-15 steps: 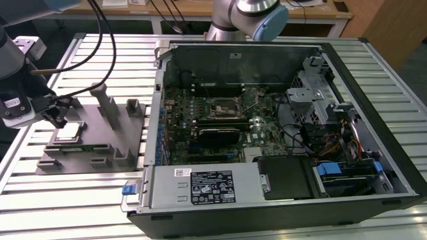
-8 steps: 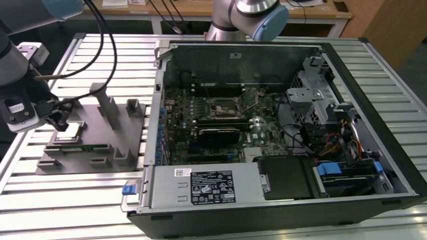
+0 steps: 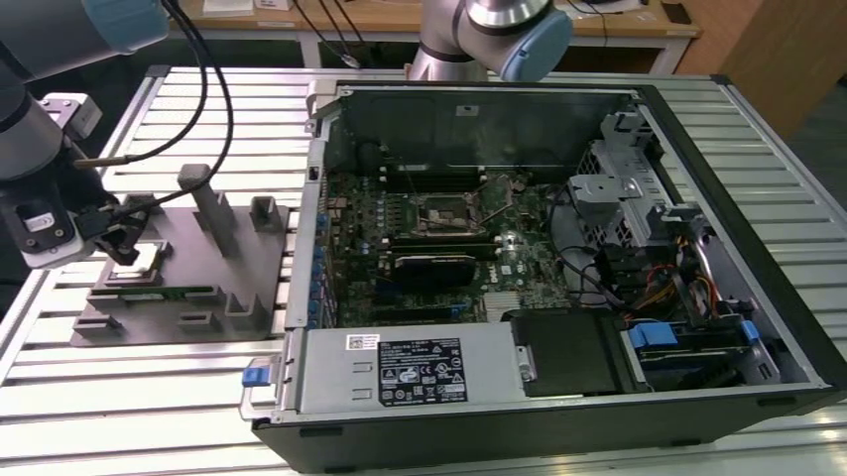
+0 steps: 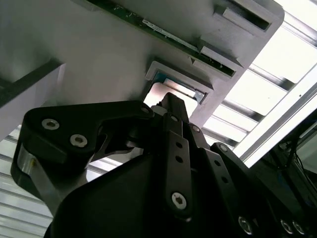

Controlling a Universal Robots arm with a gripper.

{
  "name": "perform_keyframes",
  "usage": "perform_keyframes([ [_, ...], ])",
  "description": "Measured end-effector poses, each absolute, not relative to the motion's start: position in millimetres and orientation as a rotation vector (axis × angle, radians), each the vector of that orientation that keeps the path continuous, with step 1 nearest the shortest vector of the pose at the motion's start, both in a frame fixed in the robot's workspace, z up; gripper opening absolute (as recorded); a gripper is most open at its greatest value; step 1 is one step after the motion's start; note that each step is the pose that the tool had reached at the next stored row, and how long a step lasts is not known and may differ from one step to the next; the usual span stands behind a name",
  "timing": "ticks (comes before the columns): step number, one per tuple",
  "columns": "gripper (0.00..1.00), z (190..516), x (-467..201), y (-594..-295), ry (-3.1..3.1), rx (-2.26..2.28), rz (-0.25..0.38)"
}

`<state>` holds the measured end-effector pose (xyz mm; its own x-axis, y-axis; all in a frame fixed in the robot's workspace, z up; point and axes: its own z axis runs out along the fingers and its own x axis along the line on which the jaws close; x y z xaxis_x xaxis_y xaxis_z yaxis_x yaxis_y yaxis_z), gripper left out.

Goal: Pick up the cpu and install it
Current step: 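Pick up the cpu and move it towards the insertion slot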

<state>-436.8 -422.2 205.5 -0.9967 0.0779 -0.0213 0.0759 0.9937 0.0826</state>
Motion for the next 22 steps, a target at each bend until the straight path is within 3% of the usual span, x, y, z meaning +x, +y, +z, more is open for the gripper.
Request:
perform_keyframes([
  [20,0.11,196.4,-438.1,-420.9,3.113,0.103,0.129],
  [22,0.23,196.4,-438.1,-420.9,3.113,0.103,0.129],
])
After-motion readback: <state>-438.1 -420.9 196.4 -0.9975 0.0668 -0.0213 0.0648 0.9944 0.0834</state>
